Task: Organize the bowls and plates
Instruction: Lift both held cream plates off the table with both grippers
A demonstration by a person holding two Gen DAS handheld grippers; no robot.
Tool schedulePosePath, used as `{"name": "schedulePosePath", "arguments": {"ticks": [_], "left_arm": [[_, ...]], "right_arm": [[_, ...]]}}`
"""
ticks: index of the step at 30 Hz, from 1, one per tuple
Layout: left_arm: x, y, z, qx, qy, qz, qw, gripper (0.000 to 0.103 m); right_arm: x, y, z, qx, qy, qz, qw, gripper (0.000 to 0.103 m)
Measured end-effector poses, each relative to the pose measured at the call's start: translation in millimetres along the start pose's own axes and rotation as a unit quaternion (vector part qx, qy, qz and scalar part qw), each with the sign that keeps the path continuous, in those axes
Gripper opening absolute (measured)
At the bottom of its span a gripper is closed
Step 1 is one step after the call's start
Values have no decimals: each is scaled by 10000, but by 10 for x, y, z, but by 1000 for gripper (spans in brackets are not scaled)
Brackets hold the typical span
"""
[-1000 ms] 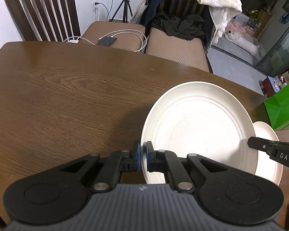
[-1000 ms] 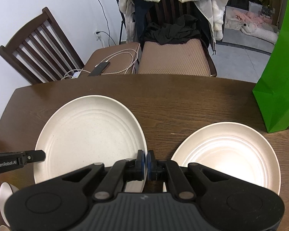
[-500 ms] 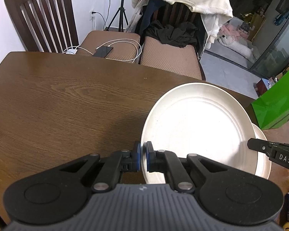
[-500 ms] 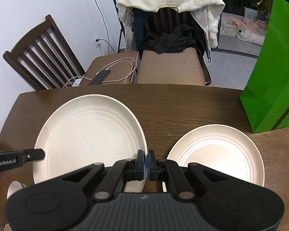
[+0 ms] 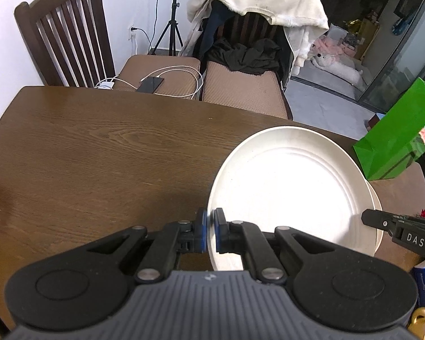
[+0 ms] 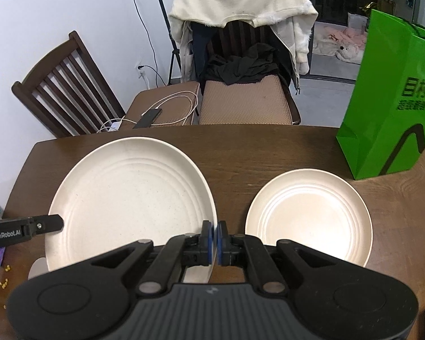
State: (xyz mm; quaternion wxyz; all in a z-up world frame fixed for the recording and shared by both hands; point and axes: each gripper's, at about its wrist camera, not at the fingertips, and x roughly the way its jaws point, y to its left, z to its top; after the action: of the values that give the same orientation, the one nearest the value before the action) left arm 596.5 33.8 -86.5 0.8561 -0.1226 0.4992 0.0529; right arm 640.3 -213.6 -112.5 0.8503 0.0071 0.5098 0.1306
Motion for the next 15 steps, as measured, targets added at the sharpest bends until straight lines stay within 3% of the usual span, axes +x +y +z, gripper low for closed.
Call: {"name": "schedulePosePath", "arguments": {"ticks": [15], "left_arm": [[-442, 61, -363, 105, -107, -146, 9998, 6]], "right_arm": [[-528, 150, -430, 130, -103, -122, 9998, 4]]}}
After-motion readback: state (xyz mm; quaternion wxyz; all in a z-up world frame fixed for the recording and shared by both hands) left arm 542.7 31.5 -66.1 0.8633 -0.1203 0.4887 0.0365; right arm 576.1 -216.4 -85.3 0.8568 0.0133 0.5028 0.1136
